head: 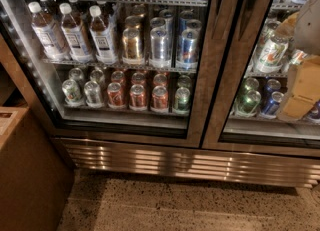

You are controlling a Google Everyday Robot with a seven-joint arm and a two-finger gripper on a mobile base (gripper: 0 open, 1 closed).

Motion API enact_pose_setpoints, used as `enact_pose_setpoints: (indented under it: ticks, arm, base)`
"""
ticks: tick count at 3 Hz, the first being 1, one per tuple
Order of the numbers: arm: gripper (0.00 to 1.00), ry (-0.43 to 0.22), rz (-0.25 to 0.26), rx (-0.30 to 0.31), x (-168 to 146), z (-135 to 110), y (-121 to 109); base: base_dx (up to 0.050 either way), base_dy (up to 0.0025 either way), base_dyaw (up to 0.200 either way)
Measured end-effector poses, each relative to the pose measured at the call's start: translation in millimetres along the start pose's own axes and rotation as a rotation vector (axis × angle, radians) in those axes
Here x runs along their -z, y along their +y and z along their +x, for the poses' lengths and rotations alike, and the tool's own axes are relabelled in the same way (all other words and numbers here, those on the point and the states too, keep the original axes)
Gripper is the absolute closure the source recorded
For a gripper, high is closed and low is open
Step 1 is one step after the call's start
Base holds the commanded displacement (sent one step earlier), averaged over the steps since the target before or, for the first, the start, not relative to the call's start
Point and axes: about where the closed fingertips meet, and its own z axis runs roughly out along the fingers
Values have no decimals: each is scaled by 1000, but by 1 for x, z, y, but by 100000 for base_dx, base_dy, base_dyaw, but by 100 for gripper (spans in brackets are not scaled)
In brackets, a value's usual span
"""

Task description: Open left fridge door

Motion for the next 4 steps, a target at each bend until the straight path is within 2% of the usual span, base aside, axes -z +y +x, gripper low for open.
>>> enact_pose_setpoints:
  ticks: [1,2,3,4]
  arm:
    - [0,0,0,0,0,0,0]
    - [0,6,-21,-5,-12,-2,-2]
    - [0,23,-78,-13,-38,-1,-3]
    - [0,23,-78,-13,-38,-1,-3]
  base:
    - [0,0,0]
    - [0,0,0]
    - [0,0,0]
    - [0,0,0]
